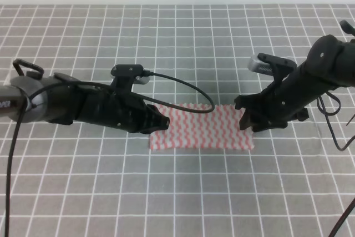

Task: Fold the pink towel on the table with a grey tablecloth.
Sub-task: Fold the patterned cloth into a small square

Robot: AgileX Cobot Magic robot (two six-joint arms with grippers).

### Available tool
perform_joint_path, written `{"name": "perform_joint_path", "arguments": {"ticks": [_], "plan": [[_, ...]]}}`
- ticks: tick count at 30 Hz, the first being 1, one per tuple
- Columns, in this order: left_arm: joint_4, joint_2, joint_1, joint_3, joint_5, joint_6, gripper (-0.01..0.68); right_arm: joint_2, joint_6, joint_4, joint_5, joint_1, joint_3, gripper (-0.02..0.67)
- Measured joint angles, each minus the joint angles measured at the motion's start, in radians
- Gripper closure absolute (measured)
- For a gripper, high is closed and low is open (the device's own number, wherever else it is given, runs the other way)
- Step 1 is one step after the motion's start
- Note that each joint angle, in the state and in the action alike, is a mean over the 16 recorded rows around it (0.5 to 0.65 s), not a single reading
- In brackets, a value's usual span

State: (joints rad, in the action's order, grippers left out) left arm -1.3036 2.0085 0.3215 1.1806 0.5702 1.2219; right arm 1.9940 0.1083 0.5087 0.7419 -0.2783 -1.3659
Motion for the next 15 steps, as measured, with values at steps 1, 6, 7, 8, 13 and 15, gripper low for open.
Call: {"name": "perform_joint_path", "arguments": {"ticks": [1,6,7,8,13,15], "plan": [[0.0,0.0,0.0,0.0,0.0,0.0,0.673,0.002,0.0,0.001,-0.001,0.0,0.0,0.396],[0.0,0.0,0.0,0.0,0.002,0.0,0.673,0.01,0.001,0.017,-0.009,0.0,0.0,0.394],[0.0,0.0,0.0,0.0,0.002,0.0,0.673,0.011,0.001,0.02,-0.01,0.0,0.0,0.395],[0.0,0.0,0.0,0.0,0.002,0.0,0.673,0.011,0.001,0.023,-0.012,0.0,0.0,0.395],[0.0,0.0,0.0,0.0,0.003,0.0,0.673,0.012,0.002,0.034,-0.02,0.0,0.0,0.395],[0.0,0.0,0.0,0.0,0.004,0.0,0.673,0.012,0.002,0.034,-0.024,0.0,0.0,0.395]]}}
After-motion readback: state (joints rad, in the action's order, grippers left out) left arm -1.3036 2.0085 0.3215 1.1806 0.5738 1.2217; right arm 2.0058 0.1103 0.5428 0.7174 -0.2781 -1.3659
